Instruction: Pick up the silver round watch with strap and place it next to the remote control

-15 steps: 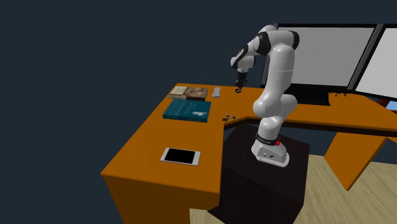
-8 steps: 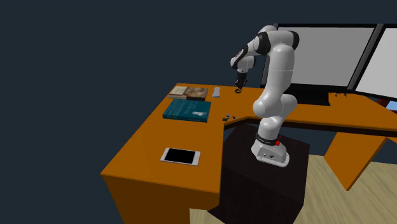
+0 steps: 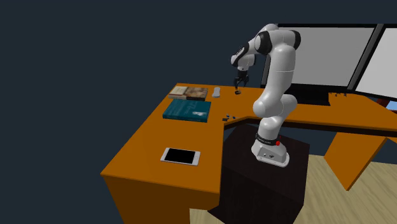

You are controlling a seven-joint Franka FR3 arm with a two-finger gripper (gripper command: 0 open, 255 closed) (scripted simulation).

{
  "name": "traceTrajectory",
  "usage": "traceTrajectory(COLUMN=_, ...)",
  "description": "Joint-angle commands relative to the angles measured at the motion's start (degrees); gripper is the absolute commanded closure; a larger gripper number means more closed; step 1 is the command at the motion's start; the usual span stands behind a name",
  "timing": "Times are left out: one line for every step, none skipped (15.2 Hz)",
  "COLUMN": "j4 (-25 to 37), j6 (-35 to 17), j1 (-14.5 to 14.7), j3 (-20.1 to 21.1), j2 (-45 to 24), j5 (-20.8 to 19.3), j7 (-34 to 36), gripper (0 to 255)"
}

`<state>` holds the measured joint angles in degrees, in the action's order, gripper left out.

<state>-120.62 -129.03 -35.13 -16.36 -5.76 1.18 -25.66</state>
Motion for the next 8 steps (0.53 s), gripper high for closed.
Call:
traceTrajectory(j4=1.42, j6=3.03, j1=0.16, j3=-0.02, j2=1.63, j5=-0.63, j7=0.50, gripper=0)
traceTrajectory(j4=2.12, j6=4.45, j1=0.21, j3=-0.02, j2=2.38, j5=-0.90, j7=0.68, gripper=0)
traceTrajectory(j4=2.12, j6=4.45, j1=0.20, j3=-0.02, j2=2.38, j5=-0.90, j7=0.68, gripper=0)
traceTrajectory(j4=2.12, j6=4.45, j1=0.20, j3=-0.02, j2=2.39, j5=-0.91, j7=0.69, gripper=0)
traceTrajectory(j4=2.12, j6=4.45, j1=0.20, j3=-0.02, j2=2.38, j5=-0.90, j7=0.69, gripper=0)
traceTrajectory(j4=2.12, j6=4.45, j1=0.20, j3=-0.02, j2=2.38, j5=-0.90, j7=0.68, gripper=0)
traceTrajectory(j4=2.12, j6=4.45, j1=0.20, j3=-0.02, j2=2.38, j5=-0.90, j7=0.68, gripper=0)
traceTrajectory(j4=2.12, j6=4.45, j1=0.20, j3=-0.02, j2=2.38, j5=-0.90, j7=0.68, gripper=0)
